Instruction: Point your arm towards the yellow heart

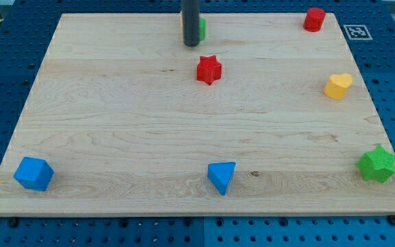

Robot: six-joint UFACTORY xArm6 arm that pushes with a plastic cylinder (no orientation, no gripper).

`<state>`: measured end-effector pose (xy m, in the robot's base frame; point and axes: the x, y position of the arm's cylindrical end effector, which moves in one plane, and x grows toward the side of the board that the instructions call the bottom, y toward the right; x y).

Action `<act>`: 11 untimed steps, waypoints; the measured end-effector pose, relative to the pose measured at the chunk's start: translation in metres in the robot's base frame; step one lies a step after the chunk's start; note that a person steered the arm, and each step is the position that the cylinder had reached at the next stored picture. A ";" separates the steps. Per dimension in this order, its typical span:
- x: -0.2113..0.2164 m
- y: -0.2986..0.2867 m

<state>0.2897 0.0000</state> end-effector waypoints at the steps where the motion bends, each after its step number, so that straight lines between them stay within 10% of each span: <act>1: 0.015 0.049; 5: 0.115 0.344; 11: 0.127 0.258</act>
